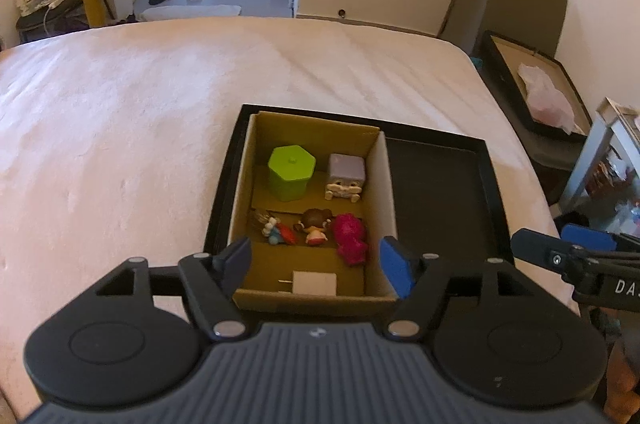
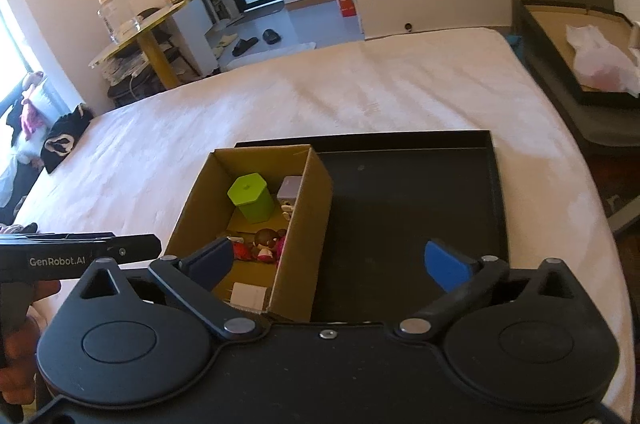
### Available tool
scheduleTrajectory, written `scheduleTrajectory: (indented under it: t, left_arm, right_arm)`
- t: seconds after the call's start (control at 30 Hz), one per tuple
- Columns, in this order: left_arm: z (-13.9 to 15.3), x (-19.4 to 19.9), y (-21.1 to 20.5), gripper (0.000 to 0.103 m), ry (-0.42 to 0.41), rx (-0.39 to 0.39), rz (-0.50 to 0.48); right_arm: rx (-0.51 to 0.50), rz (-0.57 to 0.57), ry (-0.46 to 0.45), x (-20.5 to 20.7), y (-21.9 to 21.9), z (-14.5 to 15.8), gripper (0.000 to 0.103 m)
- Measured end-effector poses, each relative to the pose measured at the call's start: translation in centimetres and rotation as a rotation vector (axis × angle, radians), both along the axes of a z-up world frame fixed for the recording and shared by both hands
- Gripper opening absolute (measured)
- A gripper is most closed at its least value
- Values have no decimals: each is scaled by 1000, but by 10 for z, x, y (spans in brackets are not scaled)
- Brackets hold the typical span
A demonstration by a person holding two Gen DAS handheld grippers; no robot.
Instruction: Organize rigid objects
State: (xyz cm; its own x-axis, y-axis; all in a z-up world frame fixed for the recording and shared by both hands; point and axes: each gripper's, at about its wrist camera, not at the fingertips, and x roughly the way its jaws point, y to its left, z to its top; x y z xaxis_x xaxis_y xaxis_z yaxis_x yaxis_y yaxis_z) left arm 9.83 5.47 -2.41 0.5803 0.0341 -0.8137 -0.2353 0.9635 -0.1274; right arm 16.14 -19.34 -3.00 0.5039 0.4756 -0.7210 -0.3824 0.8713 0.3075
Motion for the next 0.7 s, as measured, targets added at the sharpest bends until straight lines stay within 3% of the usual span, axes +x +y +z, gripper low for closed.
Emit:
scheduleTrajectory:
  t: [0.1, 0.2, 0.7]
  left_arm:
    - [5, -3, -2, 74, 2, 1, -5]
    - [11, -7, -5, 91, -2, 7, -13]
    - [50, -34, -20, 97, -71, 19, -49]
  right_arm:
    - [-9, -17, 1, -5, -3, 4, 103]
    - [-12, -34, 4, -10, -7, 7, 103]
    - [-13, -84, -24, -38, -19, 30, 103]
